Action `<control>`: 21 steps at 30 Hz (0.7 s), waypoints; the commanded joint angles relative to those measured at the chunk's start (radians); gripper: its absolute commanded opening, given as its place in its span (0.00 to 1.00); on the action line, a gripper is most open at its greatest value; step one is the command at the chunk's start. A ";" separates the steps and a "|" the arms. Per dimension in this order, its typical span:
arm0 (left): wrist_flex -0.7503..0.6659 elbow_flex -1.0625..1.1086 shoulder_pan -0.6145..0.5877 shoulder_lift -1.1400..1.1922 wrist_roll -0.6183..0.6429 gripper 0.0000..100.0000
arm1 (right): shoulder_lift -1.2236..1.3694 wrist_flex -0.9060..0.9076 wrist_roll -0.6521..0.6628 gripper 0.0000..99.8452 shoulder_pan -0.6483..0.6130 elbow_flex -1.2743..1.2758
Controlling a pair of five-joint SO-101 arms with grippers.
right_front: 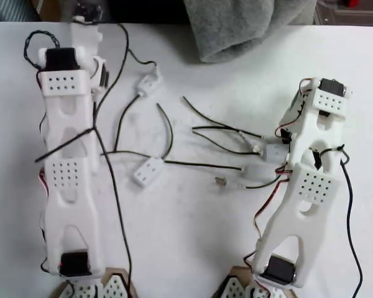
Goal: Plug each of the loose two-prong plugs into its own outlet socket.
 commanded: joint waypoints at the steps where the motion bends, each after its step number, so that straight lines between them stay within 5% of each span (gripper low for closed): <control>1: 0.006 -0.043 0.013 -0.127 0.011 0.02 | 0.015 -0.007 0.006 0.37 -0.001 0.011; 6: 0.008 0.043 0.027 -0.239 0.012 0.02 | 0.015 -0.010 0.006 0.37 -0.001 0.011; 14: -0.003 0.597 0.143 -0.630 0.120 0.02 | 0.015 -0.018 0.006 0.37 -0.001 0.011; 21: -0.032 0.870 0.202 -0.931 0.130 0.02 | 0.015 -0.016 0.006 0.37 -0.001 0.012</control>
